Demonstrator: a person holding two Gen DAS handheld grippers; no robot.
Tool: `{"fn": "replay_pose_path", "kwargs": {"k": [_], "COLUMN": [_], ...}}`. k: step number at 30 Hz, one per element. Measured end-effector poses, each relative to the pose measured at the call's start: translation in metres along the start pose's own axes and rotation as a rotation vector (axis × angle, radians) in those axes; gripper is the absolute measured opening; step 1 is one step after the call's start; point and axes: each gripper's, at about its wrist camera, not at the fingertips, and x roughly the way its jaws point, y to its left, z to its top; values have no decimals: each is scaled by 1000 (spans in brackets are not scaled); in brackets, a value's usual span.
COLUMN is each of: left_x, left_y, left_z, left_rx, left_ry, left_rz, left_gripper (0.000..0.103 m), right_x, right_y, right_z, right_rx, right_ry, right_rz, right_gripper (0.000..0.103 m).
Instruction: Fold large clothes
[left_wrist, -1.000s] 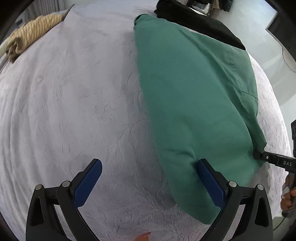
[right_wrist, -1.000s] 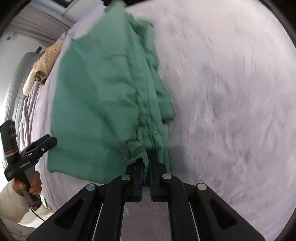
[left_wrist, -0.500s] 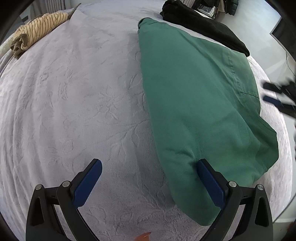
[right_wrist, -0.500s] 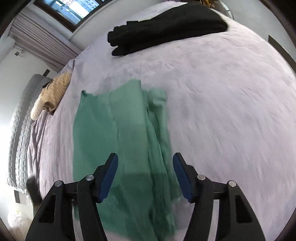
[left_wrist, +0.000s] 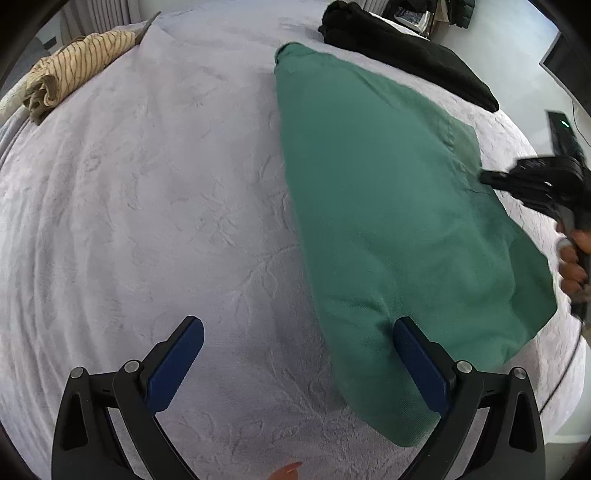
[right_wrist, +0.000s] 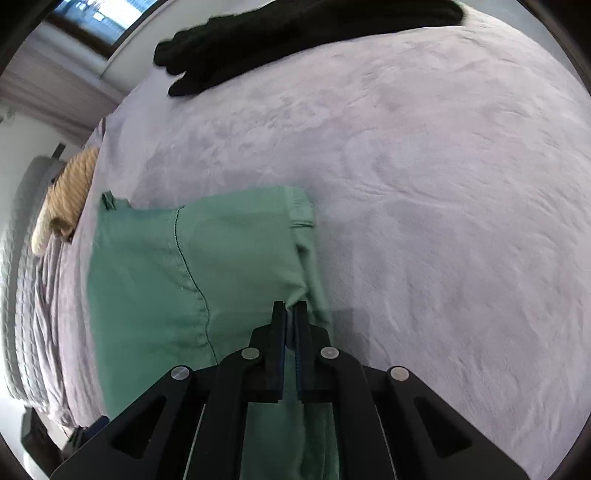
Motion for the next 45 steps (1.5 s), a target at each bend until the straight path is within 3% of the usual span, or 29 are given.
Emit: {"fn": "replay_pose_path", "kwargs": {"k": [5,9,13,15,18,29,32,45], "left_x": [-6,4,5,5,6,11,11,13], "left_y": [-1,-4,-2,-5,-11,-18,-21,-20], "left_z": [-2,-13,-13,-12,-10,-6,-6,-3], "left_rx": [-1,-5,-42,-27,-2,-30,-25,-20], "left_ry": [2,40,57,59,63,78,78,92], "left_rz": [-14,1,-3,4,33,38,48,53], "left_gripper": [103,103,103,103,103,103,103,103], "right_x": [-55,-72,-48,-32,-31,-43,-45,-69], "right_y": [15,27,4,-14,-26,-39,-40,-30], "right_z": [-41,-86,-123,-132,-135,-135,-136,-130], "right_rx": [-84,-138,-120,-72,-5,70,93,86], "right_ry": [-27,3,97,138,131,138,149,101], "right_rz": [53,114,2,-24,19,23,39,94], "right_gripper": [8,8,8,0,0,0,5,5]}}
